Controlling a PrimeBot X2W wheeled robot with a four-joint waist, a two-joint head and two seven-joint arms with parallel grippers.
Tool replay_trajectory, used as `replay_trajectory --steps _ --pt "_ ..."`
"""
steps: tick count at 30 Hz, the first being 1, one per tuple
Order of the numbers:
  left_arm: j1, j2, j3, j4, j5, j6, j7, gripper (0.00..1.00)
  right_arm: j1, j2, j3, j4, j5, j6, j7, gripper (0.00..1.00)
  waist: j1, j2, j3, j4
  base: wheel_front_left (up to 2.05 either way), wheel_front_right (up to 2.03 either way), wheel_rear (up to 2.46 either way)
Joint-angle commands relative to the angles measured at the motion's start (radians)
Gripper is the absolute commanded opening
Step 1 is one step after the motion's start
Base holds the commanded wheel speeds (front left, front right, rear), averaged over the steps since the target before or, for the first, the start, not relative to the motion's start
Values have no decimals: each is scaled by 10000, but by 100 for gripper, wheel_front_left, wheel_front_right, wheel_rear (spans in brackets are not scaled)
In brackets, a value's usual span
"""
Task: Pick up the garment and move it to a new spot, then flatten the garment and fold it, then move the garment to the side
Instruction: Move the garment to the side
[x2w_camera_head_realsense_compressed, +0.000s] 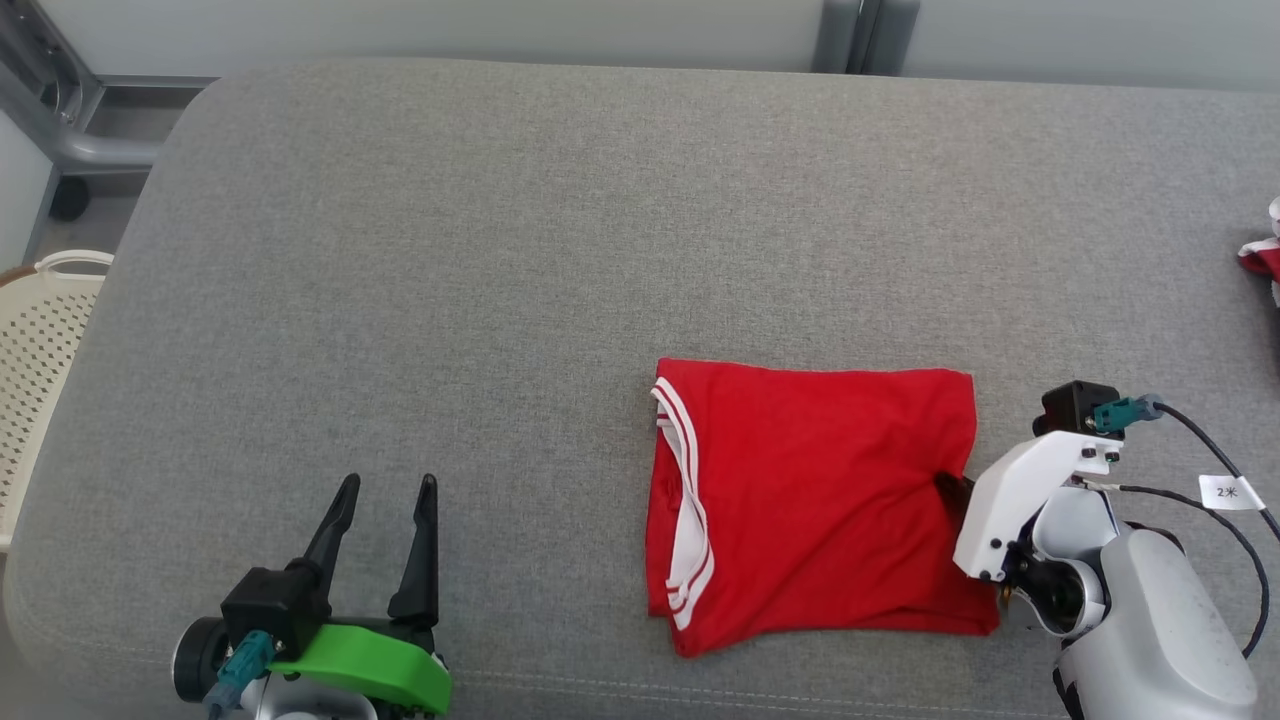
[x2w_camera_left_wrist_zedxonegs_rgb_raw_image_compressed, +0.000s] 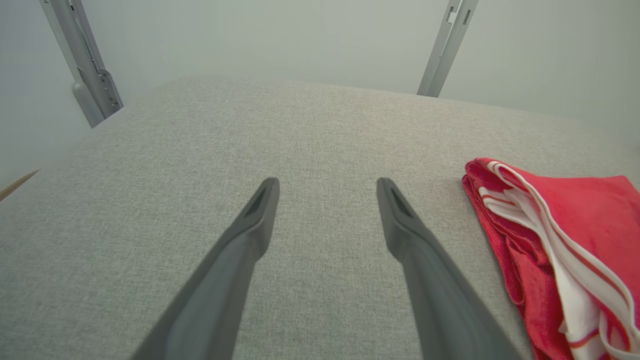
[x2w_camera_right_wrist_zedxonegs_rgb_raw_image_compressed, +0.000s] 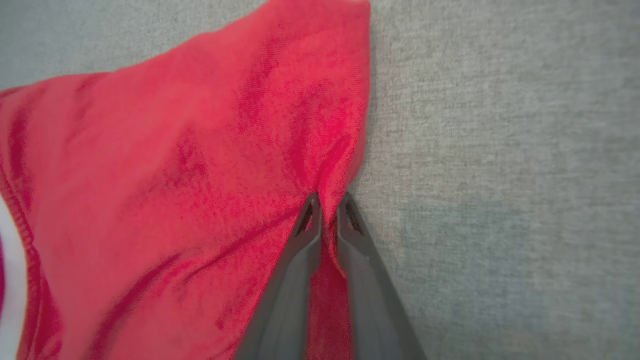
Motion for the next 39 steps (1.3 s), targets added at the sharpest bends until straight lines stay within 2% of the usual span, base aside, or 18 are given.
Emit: replay_trajectory --steps 1,8,15,22,29,39 --pt "-186 0 12 29 -41 -26 -6 100 33 44 64 198 -84 -9 31 0 1 0 14 17 0 0 0" --pt "-111 -94 104 38 -16 -27 -7 100 -139 26 93 200 -314 -9 -87 0 1 0 -102 -39 0 0 0" --pt "-155 -159 212 -160 91 -27 -7 100 -798 4 283 -79 -1231 -9 71 0 1 0 -74 -363 0 0 0" --pt "-545 -212 109 -560 23 -27 -7 100 -2766 3 679 156 -2538 -9 422 0 1 0 479 -1226 0 0 0" --pt "-1090 -237 -214 -751 21 -27 -6 100 -4610 -85 418 704 -3354 -9 718 0 1 0 1124 -1987 0 0 0" --pt "-1833 -132 -361 -929 45 -27 -6 100 -6047 -982 341 511 -3844 -9 1022 0 1 0 1944 -2921 0 0 0"
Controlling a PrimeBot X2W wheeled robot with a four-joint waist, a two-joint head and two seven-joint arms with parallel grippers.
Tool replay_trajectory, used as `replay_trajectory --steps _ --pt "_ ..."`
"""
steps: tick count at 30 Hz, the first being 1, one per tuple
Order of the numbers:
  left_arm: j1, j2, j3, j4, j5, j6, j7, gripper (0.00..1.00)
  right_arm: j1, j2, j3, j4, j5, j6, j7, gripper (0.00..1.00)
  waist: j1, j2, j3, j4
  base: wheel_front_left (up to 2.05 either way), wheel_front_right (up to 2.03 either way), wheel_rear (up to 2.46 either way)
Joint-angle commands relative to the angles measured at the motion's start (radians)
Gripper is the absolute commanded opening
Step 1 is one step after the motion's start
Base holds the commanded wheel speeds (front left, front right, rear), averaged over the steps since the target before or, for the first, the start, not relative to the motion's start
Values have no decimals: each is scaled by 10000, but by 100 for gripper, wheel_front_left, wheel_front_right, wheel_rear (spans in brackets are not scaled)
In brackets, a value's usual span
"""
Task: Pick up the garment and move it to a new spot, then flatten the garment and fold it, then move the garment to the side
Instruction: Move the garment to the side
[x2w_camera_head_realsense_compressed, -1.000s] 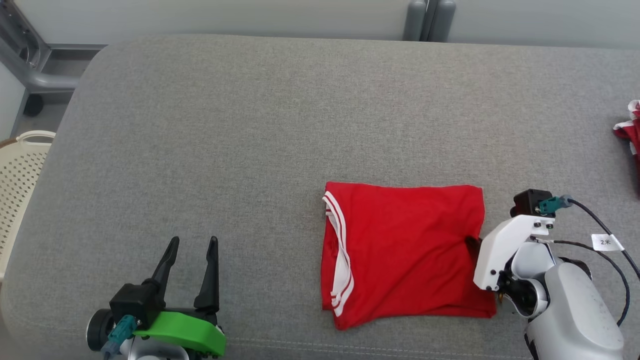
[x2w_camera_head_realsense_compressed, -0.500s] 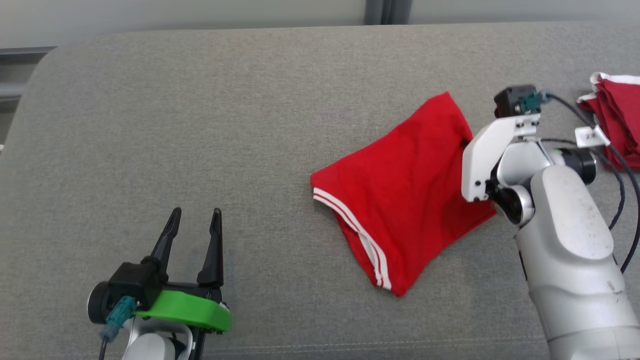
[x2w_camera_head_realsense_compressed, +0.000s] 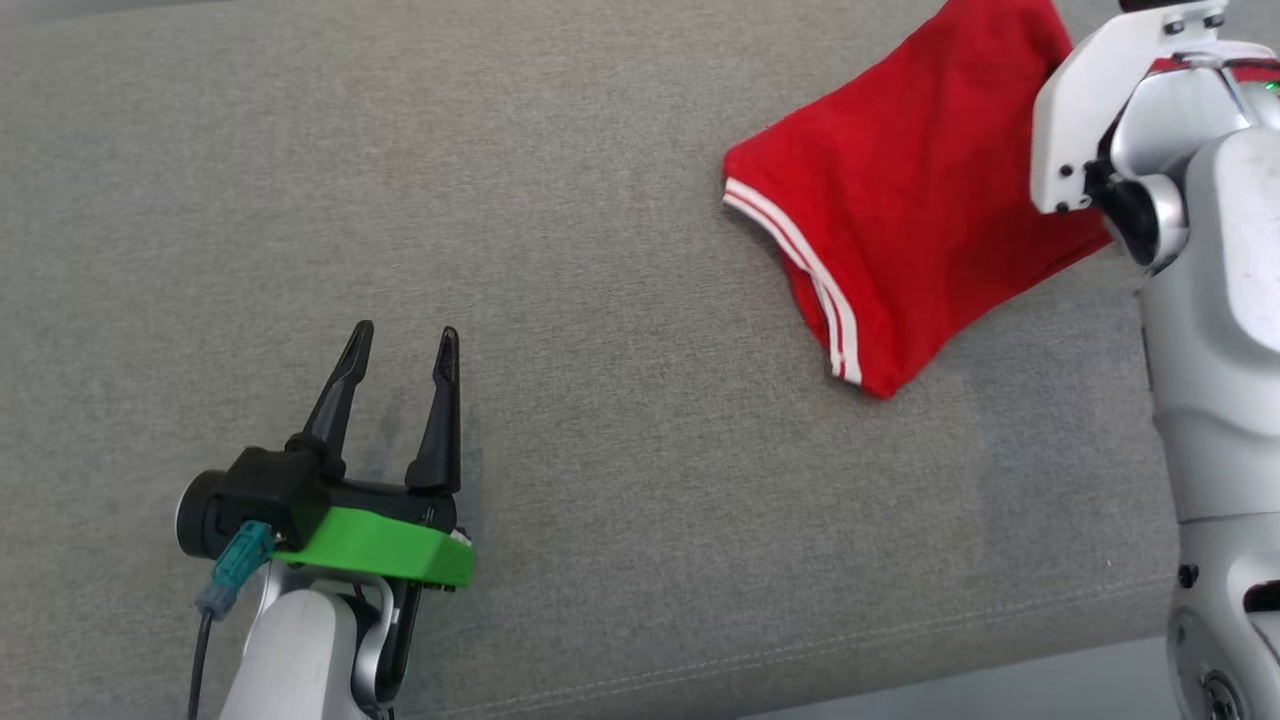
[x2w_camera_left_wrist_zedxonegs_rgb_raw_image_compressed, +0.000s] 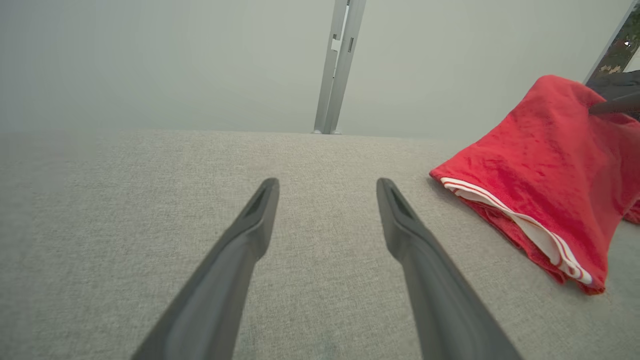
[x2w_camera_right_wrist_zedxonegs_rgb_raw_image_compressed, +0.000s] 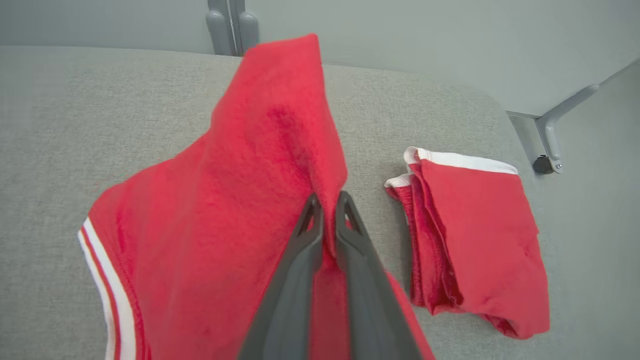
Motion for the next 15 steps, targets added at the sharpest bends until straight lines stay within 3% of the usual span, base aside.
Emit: replay_trajectory --steps 1,9,15 --pt "-189 98 -12 -45 40 -27 -9 100 -153 -98 -40 -81 -85 -17 39 0 0 0 511 -581 0 0 0" --pt "-509 310 -334 -65 54 -26 -7 100 -794 -656 -444 -387 -148 -17 209 0 0 0 1007 -1129 0 0 0" --pt "-686 443 -605 -26 -5 -26 -7 100 -1251 -1131 -891 -587 -277 -17 246 0 0 0 1327 -1071 0 0 0"
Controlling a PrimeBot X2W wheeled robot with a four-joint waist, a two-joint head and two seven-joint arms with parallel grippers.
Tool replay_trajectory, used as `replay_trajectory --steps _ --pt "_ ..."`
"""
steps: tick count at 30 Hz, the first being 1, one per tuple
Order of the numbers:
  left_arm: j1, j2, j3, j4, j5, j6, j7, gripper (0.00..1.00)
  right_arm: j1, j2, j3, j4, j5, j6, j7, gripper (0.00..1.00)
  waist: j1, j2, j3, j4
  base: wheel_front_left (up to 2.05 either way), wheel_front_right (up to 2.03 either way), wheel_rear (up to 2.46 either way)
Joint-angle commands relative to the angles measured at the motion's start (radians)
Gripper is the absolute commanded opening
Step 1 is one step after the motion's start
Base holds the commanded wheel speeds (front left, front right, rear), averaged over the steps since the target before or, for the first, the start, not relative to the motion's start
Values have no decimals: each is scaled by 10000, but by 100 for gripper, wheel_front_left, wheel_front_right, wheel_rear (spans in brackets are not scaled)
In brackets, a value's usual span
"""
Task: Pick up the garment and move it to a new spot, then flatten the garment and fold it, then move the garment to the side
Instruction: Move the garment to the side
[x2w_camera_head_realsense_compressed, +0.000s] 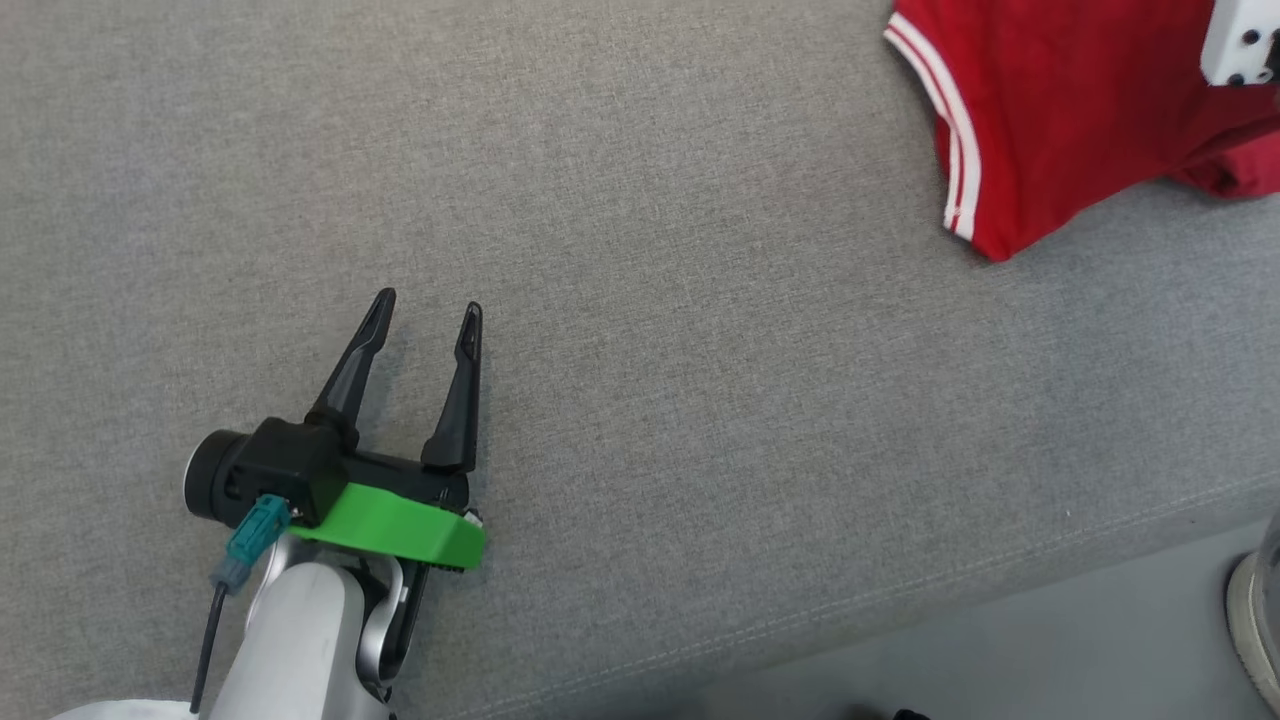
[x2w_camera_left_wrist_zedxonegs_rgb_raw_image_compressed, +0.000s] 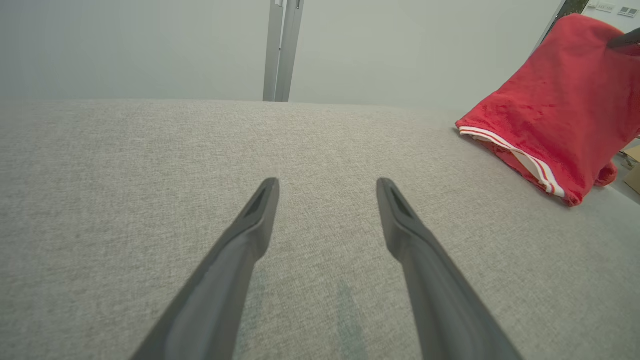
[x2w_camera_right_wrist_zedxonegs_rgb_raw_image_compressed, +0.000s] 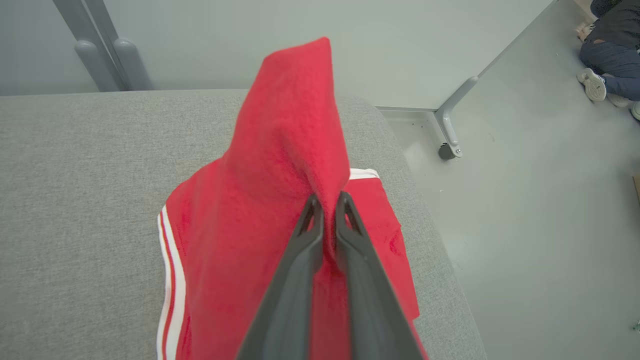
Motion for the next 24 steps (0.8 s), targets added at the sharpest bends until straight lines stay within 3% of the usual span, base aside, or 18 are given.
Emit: replay_trajectory --steps 1,12,19,20,21,22,24 --pt "-184 104 -29 27 -29 -28 -6 100 -131 -69 -70 -37 -109 -17 15 0 0 -1 194 24 0 0 0" --pt "-373 444 -465 105 -75 -28 -5 100 -90 -1437 -803 122 -1178 -17 -442 0 0 -1 699 752 0 0 0" --pt "-632 677 -754 -31 -19 -26 -7 100 120 -2104 -1820 605 -2174 -19 -1182 0 0 -1 1221 1197 0 0 0" --pt "-678 696 -802 -37 -3 -28 -5 100 180 -2112 -2008 632 -2377 -17 -1340 30 0 -1 1277 1242 0 0 0" --pt "-723 709 -833 -54 -2 -28 -7 100 246 -2114 -2171 719 -2583 -17 -1407 92 0 -1 1333 1282 0 0 0" --pt "-768 738 -873 -42 6 -28 -7 100 267 -2123 -2340 808 -2706 -17 -1564 100 0 -1 1377 1321 0 0 0" --pt "-803 750 -912 -27 16 -28 -5 100 247 -2109 -2484 837 -2853 -17 -1759 100 0 -1 1411 1351 0 0 0"
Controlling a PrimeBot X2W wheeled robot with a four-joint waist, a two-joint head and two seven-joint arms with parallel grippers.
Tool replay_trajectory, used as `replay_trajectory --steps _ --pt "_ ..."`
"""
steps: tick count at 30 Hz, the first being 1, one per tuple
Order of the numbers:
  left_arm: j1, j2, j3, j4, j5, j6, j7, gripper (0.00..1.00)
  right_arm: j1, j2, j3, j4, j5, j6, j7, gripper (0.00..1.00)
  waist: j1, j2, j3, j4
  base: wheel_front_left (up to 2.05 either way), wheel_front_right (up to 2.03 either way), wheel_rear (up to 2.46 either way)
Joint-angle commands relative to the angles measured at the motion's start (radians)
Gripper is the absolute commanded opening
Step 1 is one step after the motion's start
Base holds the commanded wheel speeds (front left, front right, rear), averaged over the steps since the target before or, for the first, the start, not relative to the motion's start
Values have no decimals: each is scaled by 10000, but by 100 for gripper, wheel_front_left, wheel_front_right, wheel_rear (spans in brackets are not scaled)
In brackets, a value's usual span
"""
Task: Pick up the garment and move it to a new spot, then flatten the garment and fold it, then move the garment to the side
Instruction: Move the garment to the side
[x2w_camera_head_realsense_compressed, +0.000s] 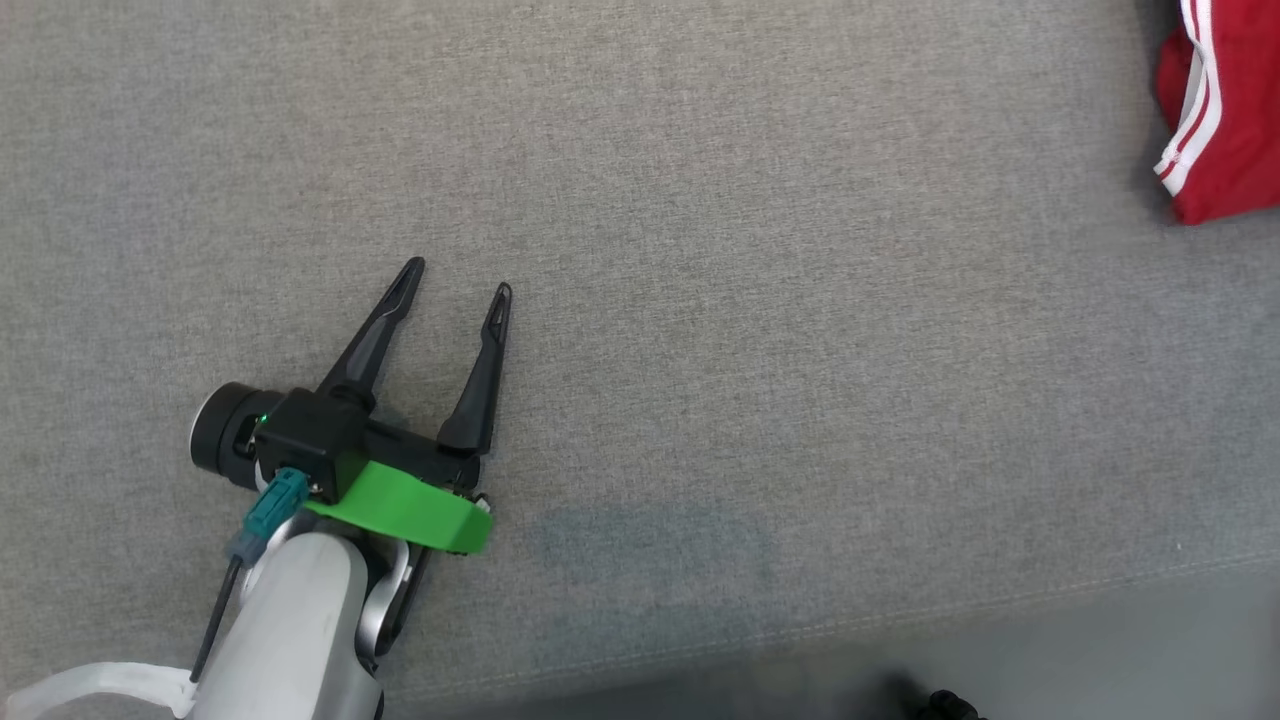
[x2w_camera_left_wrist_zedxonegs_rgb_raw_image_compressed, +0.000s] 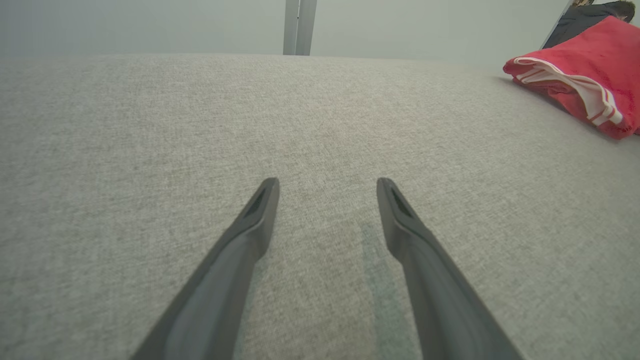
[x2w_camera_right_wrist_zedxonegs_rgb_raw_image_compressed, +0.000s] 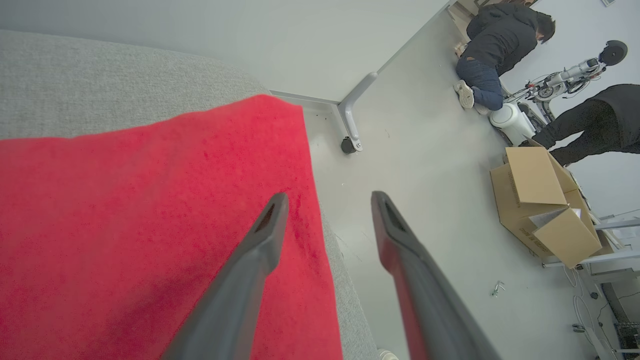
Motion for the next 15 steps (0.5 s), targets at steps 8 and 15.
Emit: replay_trajectory --steps 8,15 --pt "-352 108 -111 -82 306 -26 -5 100 -107 8 334 666 -910 -17 -1862 100 -1 -1 181 250 0 0 0" --pt "-76 -23 140 -353 423 15 -5 100 -169 581 1567 1459 -623 -17 -3575 100 -1 -1 -466 282 0 0 0"
